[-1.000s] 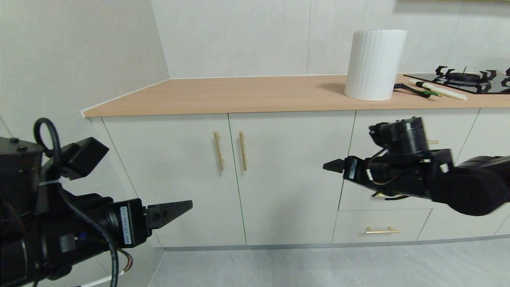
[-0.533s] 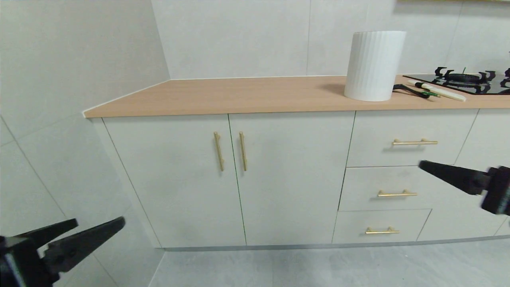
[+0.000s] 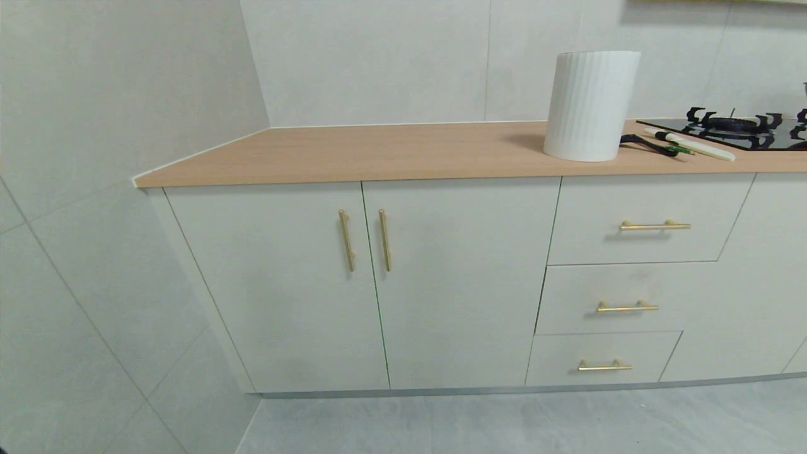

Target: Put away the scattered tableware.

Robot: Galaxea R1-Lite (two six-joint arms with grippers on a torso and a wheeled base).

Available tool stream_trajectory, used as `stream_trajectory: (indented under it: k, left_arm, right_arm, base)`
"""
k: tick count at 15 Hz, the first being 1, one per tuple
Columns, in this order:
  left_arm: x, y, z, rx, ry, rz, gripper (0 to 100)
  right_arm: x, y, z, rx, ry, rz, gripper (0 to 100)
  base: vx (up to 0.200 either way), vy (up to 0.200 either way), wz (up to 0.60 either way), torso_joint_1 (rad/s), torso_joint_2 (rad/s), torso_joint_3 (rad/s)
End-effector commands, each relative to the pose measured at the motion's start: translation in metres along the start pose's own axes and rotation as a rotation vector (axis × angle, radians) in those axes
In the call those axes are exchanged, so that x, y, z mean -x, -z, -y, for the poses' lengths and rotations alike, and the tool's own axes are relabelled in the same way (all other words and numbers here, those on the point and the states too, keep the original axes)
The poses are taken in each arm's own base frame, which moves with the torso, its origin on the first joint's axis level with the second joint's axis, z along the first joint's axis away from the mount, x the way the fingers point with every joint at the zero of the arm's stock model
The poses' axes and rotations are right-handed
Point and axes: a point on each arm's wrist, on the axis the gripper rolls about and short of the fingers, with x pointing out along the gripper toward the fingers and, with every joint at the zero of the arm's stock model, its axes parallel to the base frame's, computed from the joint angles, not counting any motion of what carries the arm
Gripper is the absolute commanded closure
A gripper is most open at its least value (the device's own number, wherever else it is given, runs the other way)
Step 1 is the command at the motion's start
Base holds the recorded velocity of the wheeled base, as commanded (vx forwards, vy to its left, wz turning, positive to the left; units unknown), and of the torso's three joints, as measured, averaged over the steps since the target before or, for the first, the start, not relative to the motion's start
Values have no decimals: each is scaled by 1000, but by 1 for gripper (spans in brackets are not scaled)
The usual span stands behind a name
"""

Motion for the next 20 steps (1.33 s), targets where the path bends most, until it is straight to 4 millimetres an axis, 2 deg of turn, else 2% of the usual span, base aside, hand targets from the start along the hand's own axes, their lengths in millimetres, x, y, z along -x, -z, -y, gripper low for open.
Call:
stream_trajectory:
  k: [1, 2, 4, 6, 7, 9, 10, 11, 12, 15, 20]
  left_arm:
    - [31, 18, -2, -60, -63, 143, 0]
    - [32, 20, -2, -69, -73, 145, 0]
    - [36, 29, 2, -140, -200, 168, 0]
    - [40, 38, 2, -197, -201, 190, 0]
    - [36, 46, 0, -208, -231, 169, 0]
    - [25, 67, -4, -211, -250, 88, 0]
    - [16, 84, -8, -211, -232, 33, 0]
    - [7, 99, -10, -213, -201, 22, 0]
    - [3, 104, -12, -214, -189, 71, 0]
    - [2, 109, -11, -213, -141, 27, 0]
    - [2, 110, -11, -165, -120, 16, 0]
  right_arm:
    - [23, 10, 3, 14, 110, 89, 0]
    - [22, 11, 3, 16, 117, 87, 0]
    - [29, 14, -1, 22, 245, 106, 0]
    - [34, 25, -3, 41, 260, 101, 0]
    - [33, 33, -3, 45, 260, 84, 0]
    - [20, 59, -3, 52, 254, -15, 0]
    - [11, 77, -3, 55, 252, -52, 0]
    - [3, 90, -3, 52, 243, -25, 0]
    - [-4, 100, -5, 50, 189, 27, 0]
    - [-4, 105, -9, 49, 13, -18, 0]
    - [-4, 110, -10, 39, -35, -60, 0]
  base:
    - [0, 0, 0, 0, 0, 0]
    - [0, 0, 0, 0, 0, 0]
    - [0, 0, 0, 0, 0, 0]
    - [0, 0, 0, 0, 0, 0]
    - [0, 0, 0, 0, 0, 0]
    - [0, 0, 0, 0, 0, 0]
    - [0, 0, 0, 0, 0, 0]
    - [0, 0, 0, 0, 0, 0]
    - [0, 0, 0, 0, 0, 0]
    - [0, 0, 0, 0, 0, 0]
    - [0, 0, 0, 0, 0, 0]
